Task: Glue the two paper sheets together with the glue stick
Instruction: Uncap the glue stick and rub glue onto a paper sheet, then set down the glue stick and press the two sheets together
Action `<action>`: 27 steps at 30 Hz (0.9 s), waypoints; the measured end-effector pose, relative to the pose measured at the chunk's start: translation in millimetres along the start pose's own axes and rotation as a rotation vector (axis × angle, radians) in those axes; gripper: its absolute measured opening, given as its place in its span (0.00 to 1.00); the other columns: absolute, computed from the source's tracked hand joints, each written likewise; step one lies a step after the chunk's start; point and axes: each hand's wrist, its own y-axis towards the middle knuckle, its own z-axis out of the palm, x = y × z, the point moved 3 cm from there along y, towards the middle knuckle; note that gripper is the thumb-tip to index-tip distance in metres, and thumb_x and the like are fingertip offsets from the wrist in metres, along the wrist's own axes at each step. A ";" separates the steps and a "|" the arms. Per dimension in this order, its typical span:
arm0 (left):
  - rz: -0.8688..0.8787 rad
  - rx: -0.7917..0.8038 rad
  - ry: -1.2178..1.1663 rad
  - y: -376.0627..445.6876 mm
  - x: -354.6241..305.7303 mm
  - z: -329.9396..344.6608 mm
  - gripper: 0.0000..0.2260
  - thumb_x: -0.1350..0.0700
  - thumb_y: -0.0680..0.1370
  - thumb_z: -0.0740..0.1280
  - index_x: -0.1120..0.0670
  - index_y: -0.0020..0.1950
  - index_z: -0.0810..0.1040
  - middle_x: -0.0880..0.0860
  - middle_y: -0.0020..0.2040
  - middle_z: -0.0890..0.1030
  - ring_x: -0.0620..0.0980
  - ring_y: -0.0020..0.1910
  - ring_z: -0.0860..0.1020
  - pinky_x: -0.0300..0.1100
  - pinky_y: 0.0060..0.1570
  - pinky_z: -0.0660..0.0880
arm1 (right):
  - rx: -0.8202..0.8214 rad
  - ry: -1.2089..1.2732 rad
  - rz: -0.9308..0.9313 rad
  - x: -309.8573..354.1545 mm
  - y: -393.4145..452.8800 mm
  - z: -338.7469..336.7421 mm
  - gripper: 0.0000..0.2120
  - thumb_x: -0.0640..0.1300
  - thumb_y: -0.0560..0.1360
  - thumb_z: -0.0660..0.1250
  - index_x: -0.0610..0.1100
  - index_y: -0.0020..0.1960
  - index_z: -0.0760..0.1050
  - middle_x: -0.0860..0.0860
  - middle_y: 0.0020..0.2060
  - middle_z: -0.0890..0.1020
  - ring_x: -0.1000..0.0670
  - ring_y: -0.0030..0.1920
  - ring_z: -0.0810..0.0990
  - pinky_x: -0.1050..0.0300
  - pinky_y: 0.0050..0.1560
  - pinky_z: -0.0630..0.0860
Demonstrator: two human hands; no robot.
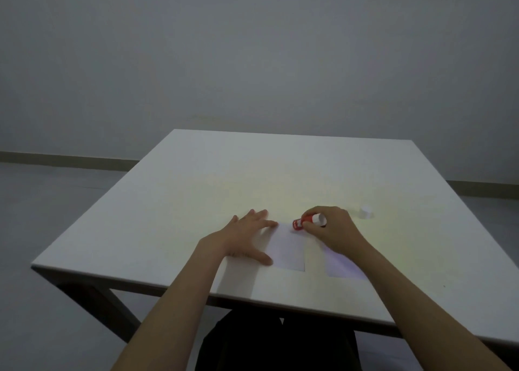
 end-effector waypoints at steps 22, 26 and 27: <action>0.035 -0.204 -0.502 -21.6 -6.3 -11.5 0.26 0.46 0.74 0.69 0.42 0.70 0.66 0.45 0.74 0.64 0.46 0.75 0.59 0.48 0.74 0.52 | -0.100 1.349 0.550 -9.0 -45.7 2.0 0.04 0.40 0.73 0.65 0.40 0.44 0.78 0.48 0.27 0.78 0.54 0.23 0.75 0.65 0.23 0.73; 0.051 -0.499 -0.789 -36.9 -38.7 -18.2 0.07 0.46 0.75 0.65 0.40 0.52 0.81 0.39 0.52 0.83 0.36 0.56 0.78 0.30 0.54 0.71 | 0.002 1.436 0.555 12.7 -62.9 36.0 0.06 0.41 0.75 0.63 0.39 0.48 0.76 0.45 0.33 0.85 0.52 0.25 0.77 0.62 0.25 0.75; 0.040 -0.534 -0.801 -39.1 -47.0 -16.9 0.05 0.45 0.74 0.67 0.38 0.46 0.82 0.38 0.45 0.85 0.34 0.49 0.80 0.26 0.48 0.72 | 0.010 1.369 0.528 17.8 -63.6 44.2 0.06 0.41 0.75 0.64 0.39 0.49 0.75 0.45 0.35 0.85 0.51 0.26 0.77 0.60 0.27 0.75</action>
